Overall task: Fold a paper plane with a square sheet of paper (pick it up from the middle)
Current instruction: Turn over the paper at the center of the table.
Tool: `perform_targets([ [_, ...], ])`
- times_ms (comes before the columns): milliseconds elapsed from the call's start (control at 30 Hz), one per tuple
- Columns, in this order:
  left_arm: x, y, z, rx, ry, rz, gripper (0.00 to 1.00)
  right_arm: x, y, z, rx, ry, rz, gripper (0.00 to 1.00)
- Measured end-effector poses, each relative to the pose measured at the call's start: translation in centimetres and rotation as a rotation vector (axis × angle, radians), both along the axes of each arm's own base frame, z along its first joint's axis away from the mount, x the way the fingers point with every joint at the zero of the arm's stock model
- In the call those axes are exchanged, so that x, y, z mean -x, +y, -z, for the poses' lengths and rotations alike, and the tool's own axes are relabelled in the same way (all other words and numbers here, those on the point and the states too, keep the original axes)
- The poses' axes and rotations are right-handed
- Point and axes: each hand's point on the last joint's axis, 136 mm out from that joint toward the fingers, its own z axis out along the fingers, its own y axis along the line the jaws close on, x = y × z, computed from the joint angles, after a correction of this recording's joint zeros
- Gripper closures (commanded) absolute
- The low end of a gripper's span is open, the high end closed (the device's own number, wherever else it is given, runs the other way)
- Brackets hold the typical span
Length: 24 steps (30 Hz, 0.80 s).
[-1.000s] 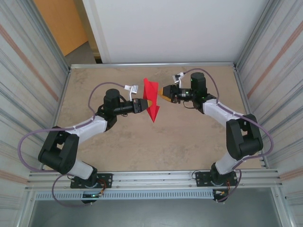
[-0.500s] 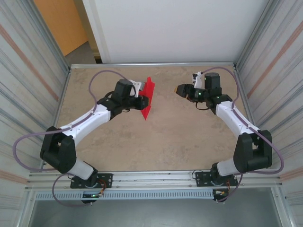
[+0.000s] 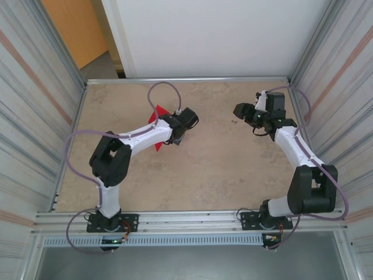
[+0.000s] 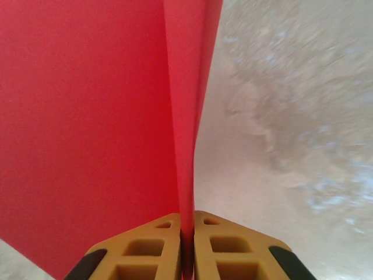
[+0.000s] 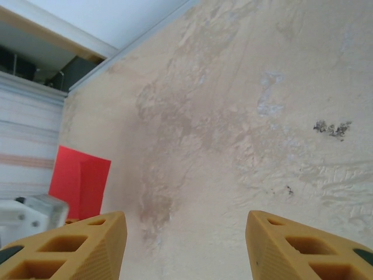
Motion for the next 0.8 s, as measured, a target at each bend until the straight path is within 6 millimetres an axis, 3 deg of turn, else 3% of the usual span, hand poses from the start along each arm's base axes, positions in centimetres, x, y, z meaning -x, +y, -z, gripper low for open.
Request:
perform_targets([
  [133,-0.3,0.2,1.5,-0.107,0.006,-0.006,0.88,0.0,-0.3,0.0,-0.001,0.002,0.008,0.43],
  [267,-0.3,-1.2,3.2,-0.179,0.008,0.009,0.87,-0.1,-0.5,0.0,-0.002,0.002,0.014,0.44],
  [467,1.0,-1.9,6.6,-0.257,0.059,0.023,0.83,-0.1,-0.6,0.1,-0.003,0.005,0.017,0.44],
  [800,1.6,-2.4,7.0,-0.223,0.063,-0.003,0.76,-0.3,-0.5,1.0,-0.011,0.034,0.017,0.44],
])
